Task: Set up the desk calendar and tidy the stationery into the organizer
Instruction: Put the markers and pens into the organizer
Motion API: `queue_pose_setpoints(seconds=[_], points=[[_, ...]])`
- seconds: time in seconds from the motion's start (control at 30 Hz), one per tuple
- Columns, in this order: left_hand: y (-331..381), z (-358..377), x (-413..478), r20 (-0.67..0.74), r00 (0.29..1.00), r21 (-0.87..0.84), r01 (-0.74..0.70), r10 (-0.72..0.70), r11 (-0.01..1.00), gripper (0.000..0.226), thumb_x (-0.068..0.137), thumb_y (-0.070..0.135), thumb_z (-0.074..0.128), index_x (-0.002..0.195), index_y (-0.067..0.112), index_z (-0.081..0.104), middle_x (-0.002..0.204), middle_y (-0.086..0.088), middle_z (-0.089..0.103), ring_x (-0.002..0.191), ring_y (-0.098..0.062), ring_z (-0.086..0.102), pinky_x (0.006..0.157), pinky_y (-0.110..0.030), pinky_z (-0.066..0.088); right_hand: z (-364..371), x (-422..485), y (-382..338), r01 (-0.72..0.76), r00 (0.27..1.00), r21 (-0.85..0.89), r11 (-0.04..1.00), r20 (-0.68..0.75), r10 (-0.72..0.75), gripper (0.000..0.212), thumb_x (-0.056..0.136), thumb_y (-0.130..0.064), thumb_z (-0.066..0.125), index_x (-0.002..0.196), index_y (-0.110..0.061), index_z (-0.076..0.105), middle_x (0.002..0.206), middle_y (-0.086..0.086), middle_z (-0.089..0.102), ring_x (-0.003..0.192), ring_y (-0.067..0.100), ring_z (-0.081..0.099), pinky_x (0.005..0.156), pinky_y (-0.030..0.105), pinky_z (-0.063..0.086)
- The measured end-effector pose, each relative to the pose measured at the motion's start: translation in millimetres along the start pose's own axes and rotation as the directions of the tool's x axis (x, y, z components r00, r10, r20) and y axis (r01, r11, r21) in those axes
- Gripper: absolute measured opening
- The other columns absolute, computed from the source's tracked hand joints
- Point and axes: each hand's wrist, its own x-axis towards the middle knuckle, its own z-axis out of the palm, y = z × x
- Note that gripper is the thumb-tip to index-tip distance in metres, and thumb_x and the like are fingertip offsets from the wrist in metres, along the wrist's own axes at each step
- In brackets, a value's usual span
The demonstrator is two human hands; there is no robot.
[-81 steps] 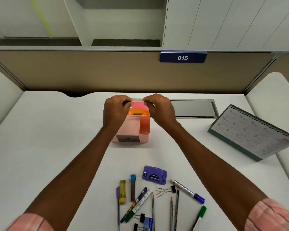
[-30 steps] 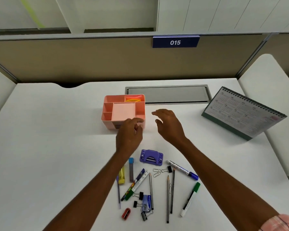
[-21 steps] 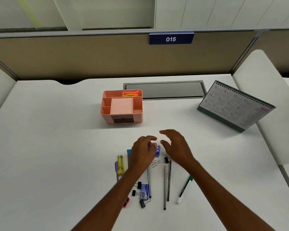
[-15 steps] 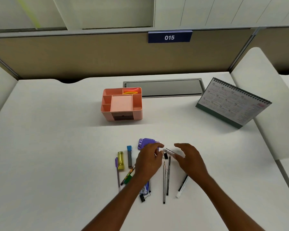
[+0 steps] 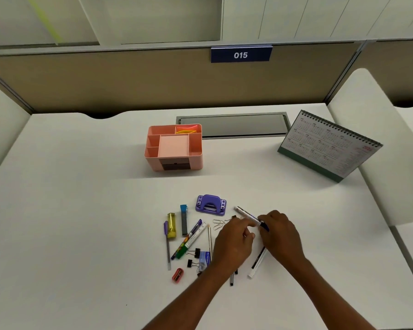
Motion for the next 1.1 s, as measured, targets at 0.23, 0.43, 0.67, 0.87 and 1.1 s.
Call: queue_pose_setpoints(seconds=[0.23, 0.43, 0.67, 0.87, 1.1], points=[[9.3, -14.1, 6.3, -0.136, 0.987, -0.107, -0.097, 0.082, 0.99, 0.056, 0.096, 0.028, 0.072, 0.146, 0.039, 0.051, 0.145, 0.016, 0.053, 0.125, -0.004, 0.056, 0.098, -0.024, 0.055, -50.4, -1.1, -37.1, 0.075, 0.994, 0.324, 0.943, -0.094, -0.046, 0.033, 0.091, -0.019, 0.075, 0.123, -0.022, 0.066, 0.106, -0.01, 0.062, 0.09, 0.004, 0.062, 0.078, 0.021, 0.056], [21.5, -55.8, 17.2, -0.21, 0.972, -0.269, -0.157, 0.102, 0.95, 0.06, 0.096, 0.013, 0.072, 0.148, 0.035, 0.052, 0.132, 0.007, 0.069, 0.114, -0.002, 0.065, 0.094, -0.02, 0.057, -83.0, 15.9, -89.3, 0.09, 0.994, 0.584, 0.807, -0.109, -0.033, 0.03, 0.09, -0.021, 0.078, 0.118, -0.024, 0.066, 0.101, -0.014, 0.073, 0.091, 0.002, 0.071, 0.082, 0.012, 0.054], [1.0, -122.6, 20.4, -0.398, 0.917, -0.286, -0.142, 0.018, 0.948, 0.047, 0.095, 0.019, 0.074, 0.14, 0.023, 0.063, 0.112, 0.008, 0.077, 0.101, 0.001, 0.072, 0.087, -0.012, 0.056, -71.5, 32.8, -108.7, 0.141, 0.99, 0.574, 0.807, -0.097, -0.104, 0.028, 0.094, -0.022, 0.074, 0.121, -0.021, 0.069, 0.1, -0.012, 0.072, 0.091, 0.004, 0.069, 0.081, 0.018, 0.056], [-30.8, -192.1, 35.0, -0.607, 0.795, -0.181, -0.136, -0.002, 0.974, 0.038, 0.099, 0.024, 0.068, 0.136, 0.016, 0.065, 0.115, 0.002, 0.073, 0.1, -0.013, 0.071, 0.089, -0.019, 0.057, -9.6, 23.8, -115.9, 0.227, 0.965, 0.387, 0.894, 0.036, -0.261, 0.026, 0.093, -0.028, 0.071, 0.119, -0.027, 0.069, 0.116, -0.008, 0.07, 0.104, 0.013, 0.065, 0.089, 0.038, 0.057], [-47.9, -264.2, 67.0, -0.73, 0.682, -0.057, -0.121, 0.041, 0.991, 0.033, 0.094, 0.02, 0.076, 0.125, 0.01, 0.073, 0.12, -0.004, 0.073, 0.105, -0.012, 0.07, 0.088, -0.008, 0.053, 31.9, 24.3, -149.0, 0.546, 0.806, 0.13, 0.828, 0.188, -0.561, 0.031, 0.084, -0.008, 0.074, 0.112, -0.02, 0.073, 0.107, -0.001, 0.07, 0.101, 0.02, 0.065, 0.076, 0.034, 0.059]])
